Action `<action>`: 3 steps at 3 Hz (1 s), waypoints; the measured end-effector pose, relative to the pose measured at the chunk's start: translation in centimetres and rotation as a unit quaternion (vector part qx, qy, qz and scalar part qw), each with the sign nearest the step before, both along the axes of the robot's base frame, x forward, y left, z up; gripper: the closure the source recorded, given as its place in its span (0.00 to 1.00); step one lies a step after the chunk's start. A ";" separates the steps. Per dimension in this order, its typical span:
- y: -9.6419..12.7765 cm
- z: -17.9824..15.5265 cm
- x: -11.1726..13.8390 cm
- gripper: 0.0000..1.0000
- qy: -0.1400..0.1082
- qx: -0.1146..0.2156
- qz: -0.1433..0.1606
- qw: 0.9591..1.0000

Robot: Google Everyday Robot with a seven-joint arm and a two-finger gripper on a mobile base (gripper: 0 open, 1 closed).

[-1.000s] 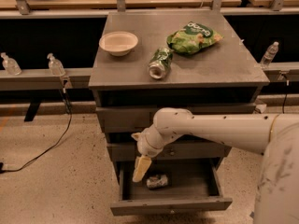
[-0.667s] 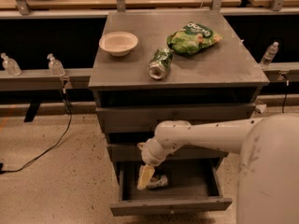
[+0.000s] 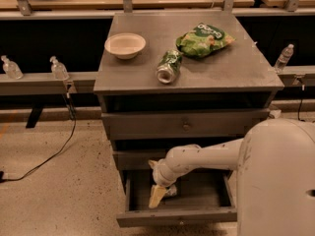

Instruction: Pick 7up can from bottom drawer and place on counter

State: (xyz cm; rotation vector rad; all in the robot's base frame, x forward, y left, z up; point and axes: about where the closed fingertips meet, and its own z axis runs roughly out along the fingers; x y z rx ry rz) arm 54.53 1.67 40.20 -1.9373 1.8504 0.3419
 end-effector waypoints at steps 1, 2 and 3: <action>-0.5 -3.4 0.1 0.00 -0.027 0.047 0.000 0.999; -0.8 -5.4 2.0 0.00 -0.060 0.124 -0.012 0.990; -2.5 -6.6 3.8 0.00 -0.079 0.200 -0.032 0.976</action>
Offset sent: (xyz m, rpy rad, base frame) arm -0.0030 -0.0340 -0.1702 0.6859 -0.3145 0.0830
